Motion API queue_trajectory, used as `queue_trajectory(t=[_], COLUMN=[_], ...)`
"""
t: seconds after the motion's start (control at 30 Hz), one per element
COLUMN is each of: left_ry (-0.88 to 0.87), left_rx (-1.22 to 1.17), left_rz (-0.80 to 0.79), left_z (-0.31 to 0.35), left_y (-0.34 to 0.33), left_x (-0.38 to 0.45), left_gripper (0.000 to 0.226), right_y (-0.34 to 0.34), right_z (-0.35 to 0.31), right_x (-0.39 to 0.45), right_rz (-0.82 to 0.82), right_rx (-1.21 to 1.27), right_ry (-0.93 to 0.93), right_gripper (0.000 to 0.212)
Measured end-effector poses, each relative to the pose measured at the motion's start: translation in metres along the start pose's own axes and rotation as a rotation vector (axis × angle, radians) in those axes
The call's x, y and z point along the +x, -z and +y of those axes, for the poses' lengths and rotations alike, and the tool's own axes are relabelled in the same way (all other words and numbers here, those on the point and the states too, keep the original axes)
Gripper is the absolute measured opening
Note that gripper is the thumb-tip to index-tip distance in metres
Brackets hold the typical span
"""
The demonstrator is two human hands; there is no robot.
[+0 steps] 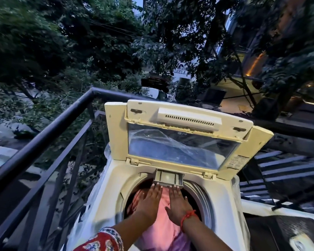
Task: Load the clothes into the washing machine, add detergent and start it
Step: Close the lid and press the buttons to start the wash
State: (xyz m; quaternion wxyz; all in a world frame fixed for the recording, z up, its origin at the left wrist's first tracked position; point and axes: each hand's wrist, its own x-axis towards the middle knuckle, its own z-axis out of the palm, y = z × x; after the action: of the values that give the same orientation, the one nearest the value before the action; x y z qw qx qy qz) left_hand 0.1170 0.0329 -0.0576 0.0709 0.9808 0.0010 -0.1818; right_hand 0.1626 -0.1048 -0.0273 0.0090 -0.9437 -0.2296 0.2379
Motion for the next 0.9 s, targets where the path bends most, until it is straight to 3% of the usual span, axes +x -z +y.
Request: queue_trajectory(t=[0.37,0.83,0.9], left_ry=[-0.008,-0.010,0.001], left_rx=[-0.041,-0.066,-0.122], left_rz=[0.041,-0.065,-0.049], left_z=[-0.011,-0.005,-0.004], left_y=[0.001,0.019,0.022], left_x=[0.028,0.047,0.042], left_gripper=[0.067,0.071,0.073], right_y=[-0.004,0.004,0.021], right_z=[0.012,0.029,0.029], right_x=[0.030,0.054,0.050], right_rz=[-0.004,-0.055,-0.036], right_rx=[0.068,0.075,0.120], right_ry=[0.001,0.054,0.081], right_gripper=[0.079,0.085,0.078])
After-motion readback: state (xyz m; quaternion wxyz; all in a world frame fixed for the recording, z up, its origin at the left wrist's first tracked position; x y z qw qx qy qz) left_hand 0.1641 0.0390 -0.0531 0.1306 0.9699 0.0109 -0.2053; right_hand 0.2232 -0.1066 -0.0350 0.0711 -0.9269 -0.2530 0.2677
